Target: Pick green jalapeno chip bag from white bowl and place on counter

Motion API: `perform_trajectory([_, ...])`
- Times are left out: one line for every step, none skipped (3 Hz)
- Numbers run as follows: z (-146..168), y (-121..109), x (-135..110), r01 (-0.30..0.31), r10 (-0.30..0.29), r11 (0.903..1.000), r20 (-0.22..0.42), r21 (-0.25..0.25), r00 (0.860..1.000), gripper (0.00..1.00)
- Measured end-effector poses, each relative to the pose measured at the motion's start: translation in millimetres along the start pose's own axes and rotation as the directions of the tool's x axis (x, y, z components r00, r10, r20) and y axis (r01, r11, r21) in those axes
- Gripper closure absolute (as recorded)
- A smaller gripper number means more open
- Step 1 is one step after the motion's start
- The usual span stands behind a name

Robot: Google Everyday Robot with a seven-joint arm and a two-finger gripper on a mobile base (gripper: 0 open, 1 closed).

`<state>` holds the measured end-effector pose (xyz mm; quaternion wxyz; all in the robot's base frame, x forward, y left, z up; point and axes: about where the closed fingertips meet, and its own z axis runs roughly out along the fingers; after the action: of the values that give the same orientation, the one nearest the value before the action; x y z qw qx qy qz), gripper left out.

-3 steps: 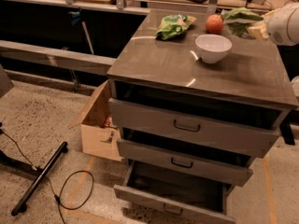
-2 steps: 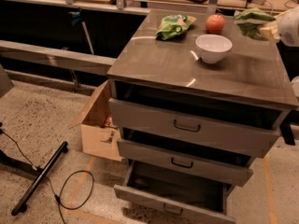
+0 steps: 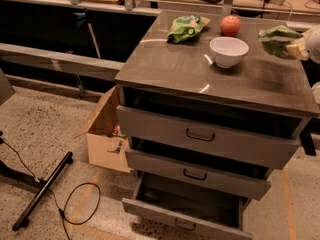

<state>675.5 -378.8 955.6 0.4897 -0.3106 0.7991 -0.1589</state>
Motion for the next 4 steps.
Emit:
perform_trajectory([11.0,12.7,15.1,0.002,-0.004,0.9993,-0.045,-0.038,0.999,0.85])
perform_trajectory([22.3,27.9,20.0,0.003,-0.008,0.9967,-0.066,-0.081,0.998,0.63])
perform_trajectory([29.3,40.2,20.2,0.003,-0.012,0.9924,-0.073,-0.123,0.997,0.38])
perform_trajectory([27.8,45.1,19.6,0.002,-0.014,0.9884,-0.074,-0.152,0.997,0.15])
